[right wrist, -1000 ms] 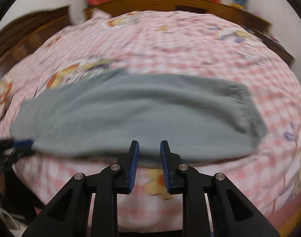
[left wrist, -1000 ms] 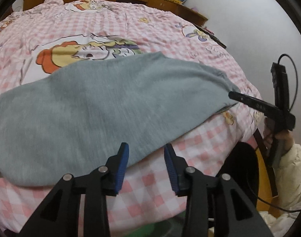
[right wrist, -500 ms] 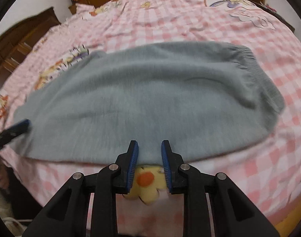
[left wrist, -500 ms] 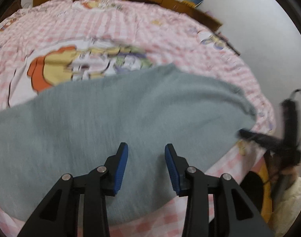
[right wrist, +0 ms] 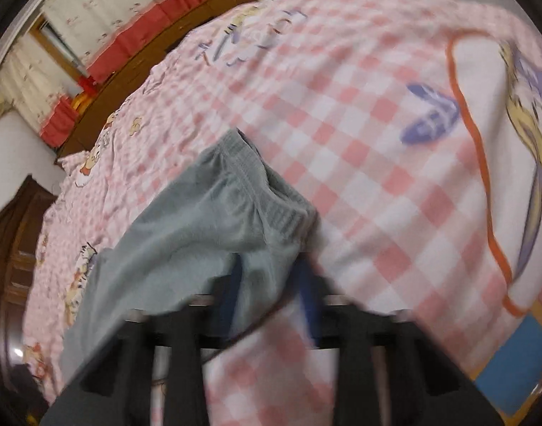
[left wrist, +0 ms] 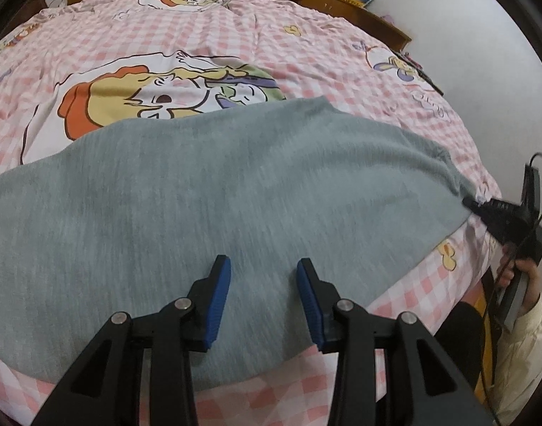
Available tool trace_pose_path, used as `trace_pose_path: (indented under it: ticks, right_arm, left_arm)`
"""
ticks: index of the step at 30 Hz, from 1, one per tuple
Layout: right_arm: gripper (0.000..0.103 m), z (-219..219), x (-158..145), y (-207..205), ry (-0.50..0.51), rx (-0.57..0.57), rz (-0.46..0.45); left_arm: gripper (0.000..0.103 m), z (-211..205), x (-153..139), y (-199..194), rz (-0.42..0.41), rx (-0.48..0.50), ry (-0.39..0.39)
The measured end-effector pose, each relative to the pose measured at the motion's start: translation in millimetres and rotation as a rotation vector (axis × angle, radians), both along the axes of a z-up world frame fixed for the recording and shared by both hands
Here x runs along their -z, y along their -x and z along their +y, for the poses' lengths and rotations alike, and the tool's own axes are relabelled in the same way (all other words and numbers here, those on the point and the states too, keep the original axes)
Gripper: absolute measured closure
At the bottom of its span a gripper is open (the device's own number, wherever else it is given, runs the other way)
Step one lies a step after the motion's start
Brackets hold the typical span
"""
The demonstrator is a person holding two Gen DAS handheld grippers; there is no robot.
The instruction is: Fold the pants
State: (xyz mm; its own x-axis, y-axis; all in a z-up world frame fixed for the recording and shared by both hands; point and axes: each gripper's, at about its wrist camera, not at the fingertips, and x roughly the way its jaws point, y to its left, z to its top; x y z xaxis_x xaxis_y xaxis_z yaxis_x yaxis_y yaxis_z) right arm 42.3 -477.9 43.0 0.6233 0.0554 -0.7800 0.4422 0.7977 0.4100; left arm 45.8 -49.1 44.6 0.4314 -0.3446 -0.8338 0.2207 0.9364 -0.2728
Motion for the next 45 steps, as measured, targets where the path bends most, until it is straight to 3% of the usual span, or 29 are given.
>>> trace_pose_path:
  ticks: [6,9,11,15,18,20,23,25,27,31,34,36,37,38,41,45]
  right_arm:
    - [0.100,-21,-15,6,0.070,0.136,-0.039]
    - [0.097,-24,7,-4,0.076,0.067,0.063]
    - [0.097,-22,12,-5,0.110,0.026,0.075]
    - [0.083,-21,-18,5,0.160,0.037,0.014]
    - [0.076,-8,-51,2,0.268,0.008,-0.066]
    - [0.076,5,-66,-15,0.367,-0.052,-0.067]
    - [0.076,10,-78,-28,0.432,-0.055,-0.011]
    - [0.076,0,-80,-31,0.378,-0.044,-0.008]
    - [0.076,-2,-76,-35,0.306,-0.104,-0.028]
    - [0.076,17,-43,-76,0.165,-0.293,0.026]
    - [0.076,26,-17,-104,0.123,-0.327,0.080]
    - [0.080,23,-2,-122,0.145,-0.280,0.121]
    - [0.096,16,6,-132,0.160,-0.231,0.136]
    - [0.103,8,12,-139,0.156,-0.184,0.149]
    - [0.103,-10,24,-146,0.042,-0.120,0.124]
    - [0.103,0,17,-141,0.097,-0.157,0.112]
  left_arm:
    - [0.061,-6,1,3,-0.002,0.035,-0.038]
    - [0.061,-7,4,3,-0.006,0.042,-0.054]
    - [0.061,-8,3,4,-0.011,0.048,-0.060]
    - [0.061,-6,2,3,-0.005,0.049,-0.053]
    - [0.061,-6,2,3,-0.005,0.051,-0.057]
    - [0.061,-6,1,4,-0.005,0.050,-0.064]
    - [0.061,-6,-1,4,0.000,0.047,-0.063]
    - [0.061,-3,-5,4,-0.010,0.041,-0.055]
    - [0.061,2,-12,2,-0.043,0.009,-0.079]
    - [0.061,15,-17,-5,-0.065,-0.038,-0.108]
    - [0.061,28,-10,-11,-0.040,-0.082,-0.132]
    - [0.061,36,-5,-12,-0.025,-0.092,-0.111]
    - [0.061,38,-5,-12,-0.024,-0.093,-0.098]
    - [0.061,40,-5,-11,-0.027,-0.091,-0.094]
    - [0.061,41,-7,-6,-0.041,-0.081,-0.109]
    - [0.061,53,-14,-1,-0.048,-0.107,-0.111]
